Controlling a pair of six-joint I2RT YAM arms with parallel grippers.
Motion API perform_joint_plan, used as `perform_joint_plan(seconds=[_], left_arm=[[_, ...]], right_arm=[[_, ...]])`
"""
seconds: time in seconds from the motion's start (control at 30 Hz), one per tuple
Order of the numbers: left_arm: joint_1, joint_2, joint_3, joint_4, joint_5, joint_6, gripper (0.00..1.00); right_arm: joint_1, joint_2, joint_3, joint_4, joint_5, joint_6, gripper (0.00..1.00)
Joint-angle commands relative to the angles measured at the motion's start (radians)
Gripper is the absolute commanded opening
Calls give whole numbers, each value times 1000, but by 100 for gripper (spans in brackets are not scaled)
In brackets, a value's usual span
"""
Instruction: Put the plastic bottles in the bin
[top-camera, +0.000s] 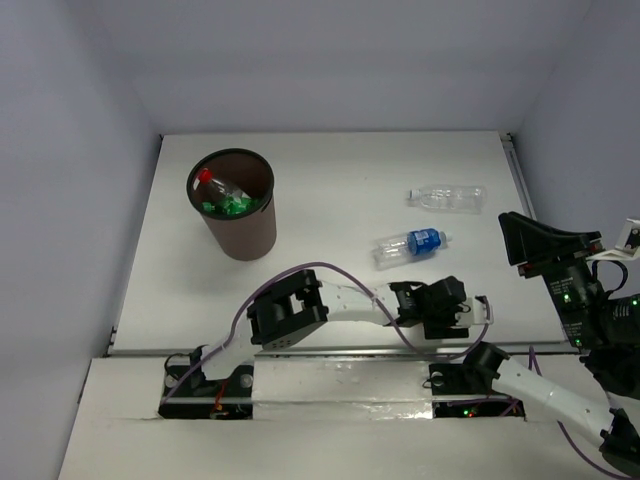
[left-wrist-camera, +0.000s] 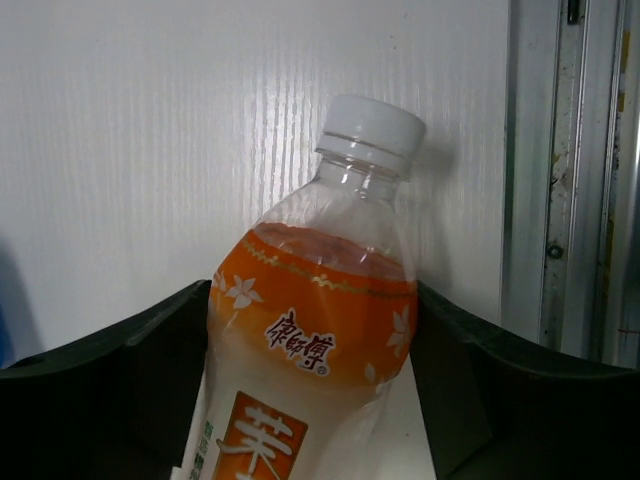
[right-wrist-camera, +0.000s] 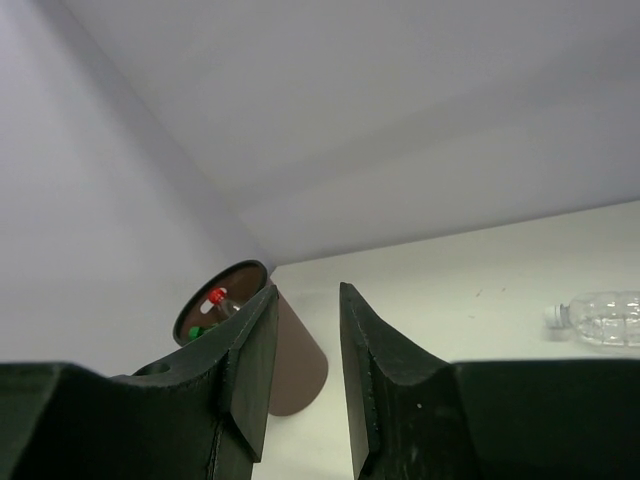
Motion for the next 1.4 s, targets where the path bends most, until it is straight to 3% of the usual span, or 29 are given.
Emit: perform_joint_plan(seconds=[0.0,0.13,0.4,0.6,0.73,0.87,1.03,1.17,1.37], left_arm=[[1,-18,19,2,-6,4,66],[1,-87,-13,42,-26,-17,51],[1,-321,-158,134,-152,-74,46],[55,-616,-339,292,-178,-171,45],[140,-910,-496,422,-151,-247,45],[311,-1136,-626,538,-181,-327,45],[538,-1298,-654,634,-359,-365,48],[713,-1313,-639,659,-396,-387,50],[976,-1259,-645,674,-384,-542,50]], right_arm=[[-3,9,8,0,-3,-17,36],[-3,17,3,3,-1,-16,36],[-3,17,26,14,-44,-6,36],[-3,-30,54,26,-10,-3,36],[-3,-75,52,40,29,-17,35],[-3,-25,37,31,11,-16,35],[-3,45,-11,95,-3,-14,35],[-3,101,-34,127,-47,-8,35],[-3,137,-58,135,-92,1,35]])
